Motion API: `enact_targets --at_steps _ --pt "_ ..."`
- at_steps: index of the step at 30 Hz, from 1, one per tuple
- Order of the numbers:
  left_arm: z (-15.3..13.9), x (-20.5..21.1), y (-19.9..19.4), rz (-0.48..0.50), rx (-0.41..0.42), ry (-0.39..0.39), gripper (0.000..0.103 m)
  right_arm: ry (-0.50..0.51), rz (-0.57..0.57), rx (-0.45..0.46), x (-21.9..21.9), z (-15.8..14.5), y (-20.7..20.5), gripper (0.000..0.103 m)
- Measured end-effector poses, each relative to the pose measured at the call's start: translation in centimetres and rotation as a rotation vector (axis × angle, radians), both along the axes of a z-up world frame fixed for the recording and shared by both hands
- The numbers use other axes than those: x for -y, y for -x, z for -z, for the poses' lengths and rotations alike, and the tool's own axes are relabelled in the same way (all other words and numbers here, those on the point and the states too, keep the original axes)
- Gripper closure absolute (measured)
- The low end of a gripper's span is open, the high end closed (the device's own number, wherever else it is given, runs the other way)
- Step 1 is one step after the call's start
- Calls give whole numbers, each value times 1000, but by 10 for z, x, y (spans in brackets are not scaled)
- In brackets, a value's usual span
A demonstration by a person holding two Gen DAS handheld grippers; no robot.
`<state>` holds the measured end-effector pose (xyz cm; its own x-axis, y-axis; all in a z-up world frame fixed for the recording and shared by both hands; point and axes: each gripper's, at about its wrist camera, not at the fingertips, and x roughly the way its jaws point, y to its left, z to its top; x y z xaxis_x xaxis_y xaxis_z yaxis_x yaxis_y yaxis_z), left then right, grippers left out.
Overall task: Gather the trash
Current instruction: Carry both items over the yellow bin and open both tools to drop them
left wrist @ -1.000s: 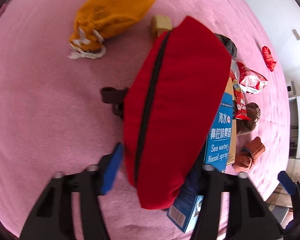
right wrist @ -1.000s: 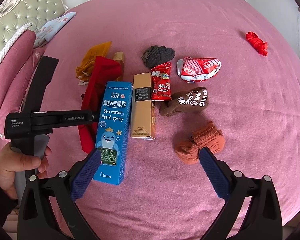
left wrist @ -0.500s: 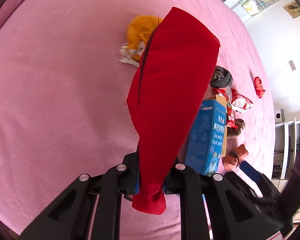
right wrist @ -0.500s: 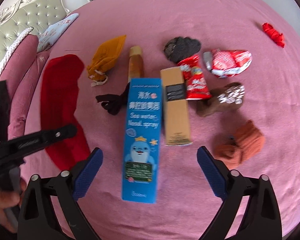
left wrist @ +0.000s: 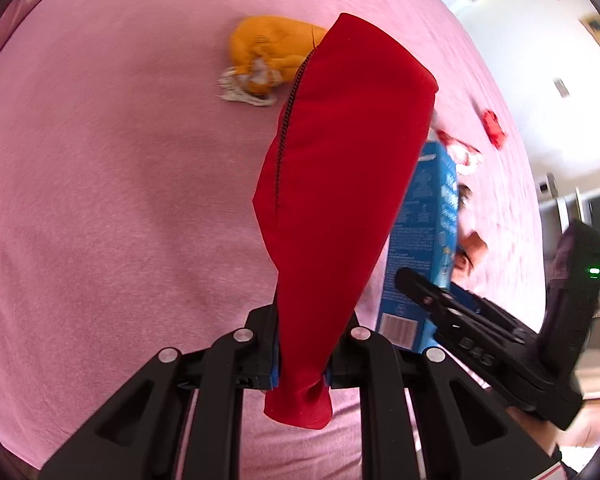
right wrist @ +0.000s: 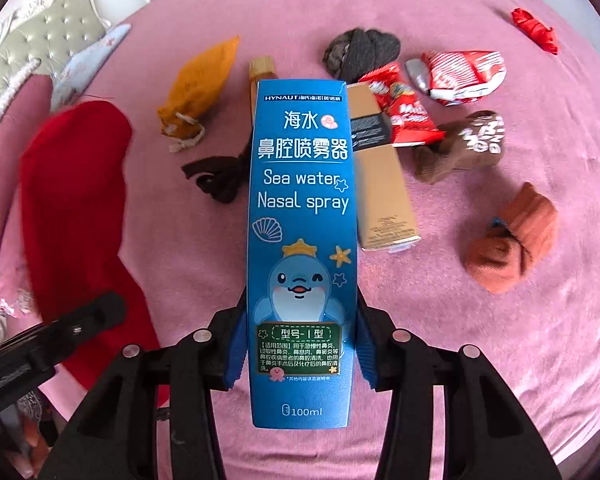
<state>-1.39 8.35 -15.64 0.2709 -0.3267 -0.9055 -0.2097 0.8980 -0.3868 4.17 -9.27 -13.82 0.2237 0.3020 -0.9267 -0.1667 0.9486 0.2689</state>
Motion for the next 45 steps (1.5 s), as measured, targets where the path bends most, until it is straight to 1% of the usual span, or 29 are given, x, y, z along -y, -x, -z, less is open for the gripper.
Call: enact_targets --at_steps 3,5,6,9,11,13,16,19,22,24,25,26,27,30,33,37,38,39,40,41,42,43,45 --pt "-12 19 1 80 13 7 89 -57 46 25 29 -25 16 59" --pt "-19 41 0 146 22 12 89 -80 88 45 54 -43 28 59" --pt "-21 61 -2 186 24 21 89 -81 109 53 64 -49 35 59" --pt "-30 101 2 281 28 48 89 -70 201 77 108 -69 62 59" --pt "-33 139 5 364 27 62 89 -46 272 93 141 -79 84 59" --pt "-33 176 10 445 19 80 89 -24 370 91 181 -82 113 59" --pt "-30 235 26 578 -13 113 89 -27 531 57 241 -78 164 59" --pt "-20 297 51 725 -46 110 89 12 673 3 296 -66 223 59" --pt "-9 357 88 867 -78 105 88 29 798 -47 341 -54 283 59" --pt "3 392 116 943 -111 103 88 45 869 -71 366 -48 318 59" --pt "7 404 128 968 -121 103 88 56 895 -78 363 -48 336 59" --pt "14 422 141 1008 -137 98 88 62 930 -87 373 -44 352 59" --pt "19 431 156 1034 -145 94 88 62 954 -98 382 -40 362 59" --pt "42 469 185 1102 -189 76 88 59 1020 -134 393 -19 407 58" --pt "63 502 209 1143 -205 54 88 49 1033 -158 403 -4 427 58" --pt "86 526 231 1188 -222 31 87 13 1062 -165 413 10 438 58" --pt "90 539 237 1197 -215 16 84 2 1071 -165 419 15 442 55" --pt "92 555 236 1201 -203 -3 77 -11 1084 -168 421 17 447 50" --pt "95 563 238 1204 -193 -21 56 -22 1100 -173 425 18 451 36" --pt "98 568 238 1201 -186 -45 37 -20 1121 -168 432 20 457 33" --pt "103 570 238 1195 -182 -77 28 -11 1143 -162 434 19 462 33" --pt "106 573 238 1192 -181 -96 22 -18 1158 -162 436 19 467 34" --pt "110 579 236 1202 -188 -111 22 -31 1183 -172 441 22 476 35"
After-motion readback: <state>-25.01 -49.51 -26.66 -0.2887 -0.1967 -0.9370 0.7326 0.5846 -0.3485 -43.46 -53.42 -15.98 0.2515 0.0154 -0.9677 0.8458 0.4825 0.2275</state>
